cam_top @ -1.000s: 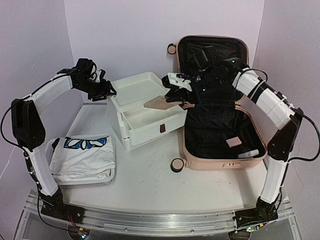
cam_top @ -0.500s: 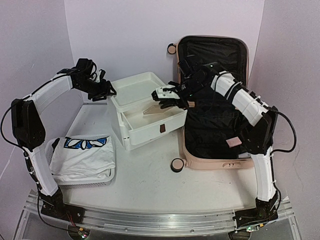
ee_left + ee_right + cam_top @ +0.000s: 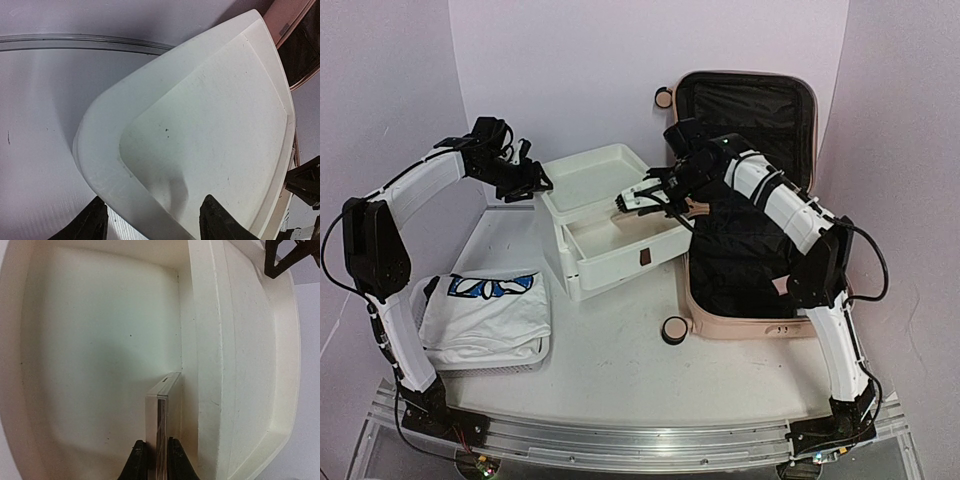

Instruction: Open, take out, and arrange the luggage

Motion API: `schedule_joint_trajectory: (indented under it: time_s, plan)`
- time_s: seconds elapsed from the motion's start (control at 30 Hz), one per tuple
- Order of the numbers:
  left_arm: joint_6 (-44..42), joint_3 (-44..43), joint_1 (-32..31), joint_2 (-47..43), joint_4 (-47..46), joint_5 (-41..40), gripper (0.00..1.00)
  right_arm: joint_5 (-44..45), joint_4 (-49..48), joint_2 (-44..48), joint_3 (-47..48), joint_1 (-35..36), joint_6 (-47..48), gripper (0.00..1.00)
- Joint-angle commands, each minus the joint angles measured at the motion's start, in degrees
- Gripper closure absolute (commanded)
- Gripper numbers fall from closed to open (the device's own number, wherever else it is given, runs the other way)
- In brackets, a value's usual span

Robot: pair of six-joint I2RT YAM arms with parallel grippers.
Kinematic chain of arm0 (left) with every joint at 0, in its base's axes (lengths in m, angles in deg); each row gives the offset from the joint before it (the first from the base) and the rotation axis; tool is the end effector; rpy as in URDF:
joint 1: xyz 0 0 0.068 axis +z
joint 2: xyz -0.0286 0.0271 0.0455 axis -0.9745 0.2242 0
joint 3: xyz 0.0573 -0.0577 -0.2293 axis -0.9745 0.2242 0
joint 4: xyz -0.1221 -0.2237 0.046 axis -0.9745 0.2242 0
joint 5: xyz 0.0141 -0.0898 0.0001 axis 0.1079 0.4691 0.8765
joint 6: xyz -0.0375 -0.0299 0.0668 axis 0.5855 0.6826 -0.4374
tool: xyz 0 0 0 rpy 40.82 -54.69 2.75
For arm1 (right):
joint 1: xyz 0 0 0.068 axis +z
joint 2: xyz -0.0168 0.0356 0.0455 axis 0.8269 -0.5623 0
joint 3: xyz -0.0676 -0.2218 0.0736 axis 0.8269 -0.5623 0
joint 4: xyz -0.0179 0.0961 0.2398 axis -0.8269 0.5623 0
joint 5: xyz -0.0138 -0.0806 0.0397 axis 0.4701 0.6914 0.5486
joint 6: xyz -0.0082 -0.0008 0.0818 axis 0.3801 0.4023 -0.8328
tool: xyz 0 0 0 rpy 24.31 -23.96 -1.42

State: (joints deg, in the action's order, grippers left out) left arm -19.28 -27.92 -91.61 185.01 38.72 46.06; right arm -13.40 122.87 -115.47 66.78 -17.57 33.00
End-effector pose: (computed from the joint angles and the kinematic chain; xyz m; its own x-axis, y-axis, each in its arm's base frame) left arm 0.4071 -0.1327 0.2926 -0.7983 -0.0975 -0.5944 0.2451 0.8488 -0.4684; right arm 0.3804 0.3284 0.2820 0.6806 -0.6636 -0.3106 -0.6684 -0.3887 -0.6342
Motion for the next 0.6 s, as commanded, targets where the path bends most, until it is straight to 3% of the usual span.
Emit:
schedule_joint_trajectory:
  time_s: [0.0,0.13,0.23,0.43,0.57]
  plan:
    - [-1.3,1.6,-1.3,-0.1,1.6,4.3,0.38,2.4,-1.6,-1.6,1.0,-0.8,-2.4,0.82]
    - [-1.4,1.5,-1.3,-0.4,1.5,4.2,0.38,0.8,-1.7,0.4,-1.0,-0.9,-4.9,0.73]
    - [-1.3,1.5,-1.3,-0.4,1.5,4.5,0.38,0.2,-1.6,1.6,-1.3,-1.1,-8.1,0.54]
    - [-1.2,1.6,-1.3,-0.7,1.5,4.8,0.38,-0.5,-1.5,4.9,-1.8,-1.5,-16.0,0.28]
    - [-1.2,1.7,-1.3,-0.9,1.4,4.7,0.38,3.3,-1.6,8.4,-1.6,-1.5,-25.4,0.22]
